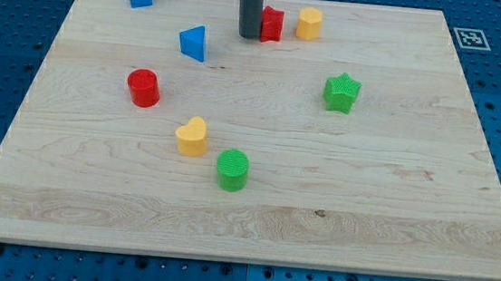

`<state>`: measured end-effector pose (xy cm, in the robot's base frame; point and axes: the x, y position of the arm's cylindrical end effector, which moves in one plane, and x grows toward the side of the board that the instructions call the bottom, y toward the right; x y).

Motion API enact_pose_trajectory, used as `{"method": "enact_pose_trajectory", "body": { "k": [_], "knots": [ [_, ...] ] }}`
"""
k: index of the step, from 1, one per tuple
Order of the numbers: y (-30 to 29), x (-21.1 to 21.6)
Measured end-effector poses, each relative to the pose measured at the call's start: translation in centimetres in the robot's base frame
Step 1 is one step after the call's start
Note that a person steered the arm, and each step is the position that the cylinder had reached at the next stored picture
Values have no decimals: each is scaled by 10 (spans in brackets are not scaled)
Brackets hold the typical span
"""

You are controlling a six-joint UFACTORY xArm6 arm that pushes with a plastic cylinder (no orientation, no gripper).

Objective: Move the red star to the top center of the board

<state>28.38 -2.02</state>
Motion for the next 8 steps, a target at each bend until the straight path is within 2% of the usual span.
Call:
{"method": "enact_pose_trajectory", "body": {
  "k": [3, 5, 8],
  "knots": [
    [35, 35],
    [43, 25],
    [43, -29]
  ]
}}
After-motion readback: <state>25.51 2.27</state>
